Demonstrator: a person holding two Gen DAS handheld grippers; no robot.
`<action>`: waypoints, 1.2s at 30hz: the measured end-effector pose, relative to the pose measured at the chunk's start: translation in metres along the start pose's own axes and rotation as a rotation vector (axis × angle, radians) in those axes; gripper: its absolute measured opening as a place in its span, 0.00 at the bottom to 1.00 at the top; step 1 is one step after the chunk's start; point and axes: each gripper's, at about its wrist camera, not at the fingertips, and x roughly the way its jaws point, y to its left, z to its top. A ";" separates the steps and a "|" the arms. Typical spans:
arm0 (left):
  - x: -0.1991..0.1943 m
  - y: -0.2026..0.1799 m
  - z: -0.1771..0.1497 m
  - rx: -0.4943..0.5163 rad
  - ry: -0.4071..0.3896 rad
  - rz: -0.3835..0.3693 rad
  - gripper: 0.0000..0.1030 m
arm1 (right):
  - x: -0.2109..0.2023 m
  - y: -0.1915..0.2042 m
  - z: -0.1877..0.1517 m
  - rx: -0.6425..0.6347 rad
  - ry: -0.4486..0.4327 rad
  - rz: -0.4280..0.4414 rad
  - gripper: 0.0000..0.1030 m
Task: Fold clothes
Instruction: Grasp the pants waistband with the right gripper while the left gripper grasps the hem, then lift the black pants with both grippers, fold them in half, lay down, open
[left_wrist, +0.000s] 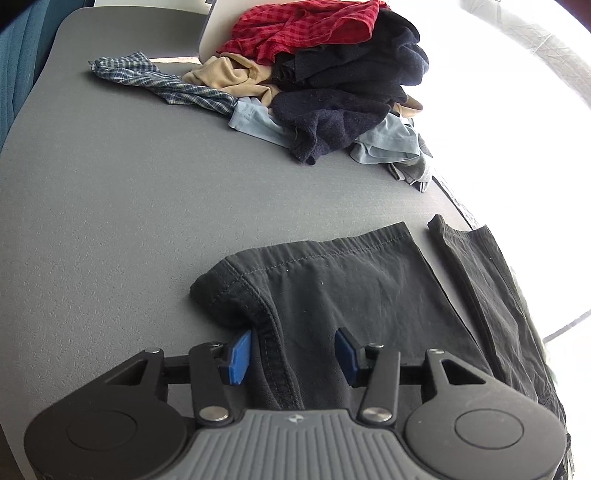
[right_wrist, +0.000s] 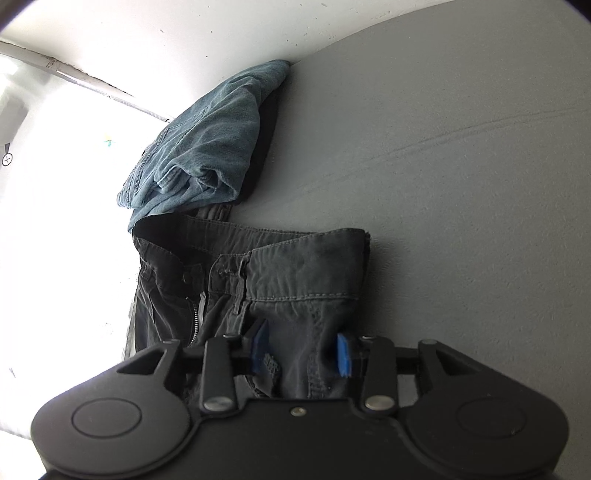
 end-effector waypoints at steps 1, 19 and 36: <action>0.000 -0.004 -0.001 0.015 -0.004 0.027 0.42 | 0.000 0.001 -0.001 -0.011 -0.001 0.002 0.43; -0.093 0.036 0.038 -0.105 -0.028 0.074 0.07 | -0.137 -0.004 0.006 0.039 -0.089 0.153 0.03; -0.088 -0.046 0.076 0.052 -0.091 -0.048 0.07 | -0.167 -0.001 -0.001 -0.119 -0.055 0.001 0.03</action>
